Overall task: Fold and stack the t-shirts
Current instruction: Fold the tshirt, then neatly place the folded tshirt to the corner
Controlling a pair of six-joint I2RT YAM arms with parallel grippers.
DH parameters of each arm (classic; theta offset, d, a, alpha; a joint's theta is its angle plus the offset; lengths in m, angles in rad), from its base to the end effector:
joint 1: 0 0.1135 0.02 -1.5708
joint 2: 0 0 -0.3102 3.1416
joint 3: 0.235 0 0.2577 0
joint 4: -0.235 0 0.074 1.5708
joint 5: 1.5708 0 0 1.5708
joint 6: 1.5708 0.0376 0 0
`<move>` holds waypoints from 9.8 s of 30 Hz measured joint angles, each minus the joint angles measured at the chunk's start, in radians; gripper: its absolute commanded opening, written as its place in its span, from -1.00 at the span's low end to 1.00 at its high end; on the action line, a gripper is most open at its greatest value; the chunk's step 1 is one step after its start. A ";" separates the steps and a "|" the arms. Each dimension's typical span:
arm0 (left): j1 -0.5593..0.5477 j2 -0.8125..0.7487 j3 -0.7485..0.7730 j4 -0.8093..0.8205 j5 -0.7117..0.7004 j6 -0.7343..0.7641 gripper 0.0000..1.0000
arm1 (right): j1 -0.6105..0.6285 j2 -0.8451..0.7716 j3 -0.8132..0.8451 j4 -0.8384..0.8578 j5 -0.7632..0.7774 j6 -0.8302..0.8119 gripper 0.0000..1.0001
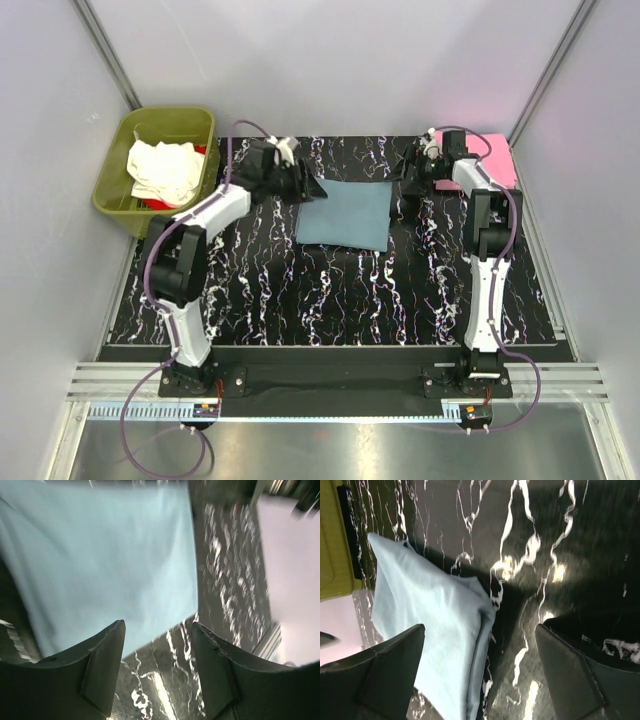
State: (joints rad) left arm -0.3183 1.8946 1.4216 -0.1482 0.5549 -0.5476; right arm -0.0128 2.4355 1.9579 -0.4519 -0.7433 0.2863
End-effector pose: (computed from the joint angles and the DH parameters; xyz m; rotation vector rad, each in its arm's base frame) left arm 0.4262 -0.1613 0.2852 0.0706 2.2972 -1.0783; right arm 0.5673 0.0182 0.1714 0.0507 2.4347 1.0418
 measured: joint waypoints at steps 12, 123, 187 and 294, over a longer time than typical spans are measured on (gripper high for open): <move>0.001 0.169 -0.021 -0.065 -0.086 0.014 0.22 | 0.054 0.023 0.051 -0.031 0.018 -0.031 0.99; 0.123 0.022 0.045 -0.244 -0.113 0.043 0.23 | 0.134 -0.080 -0.087 -0.162 0.157 -0.111 -1.00; 0.023 -0.294 -0.184 -0.373 0.000 0.171 0.24 | 0.043 -0.396 0.114 -0.300 0.832 -0.701 -1.00; 0.021 -0.423 -0.237 -0.140 0.190 0.060 0.37 | -0.171 -0.321 0.309 -0.080 0.705 -0.344 0.99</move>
State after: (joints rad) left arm -0.2974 1.4712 1.1843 -0.2878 0.7452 -0.4877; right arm -0.1833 2.1147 2.2665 -0.5316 -0.0380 -0.0578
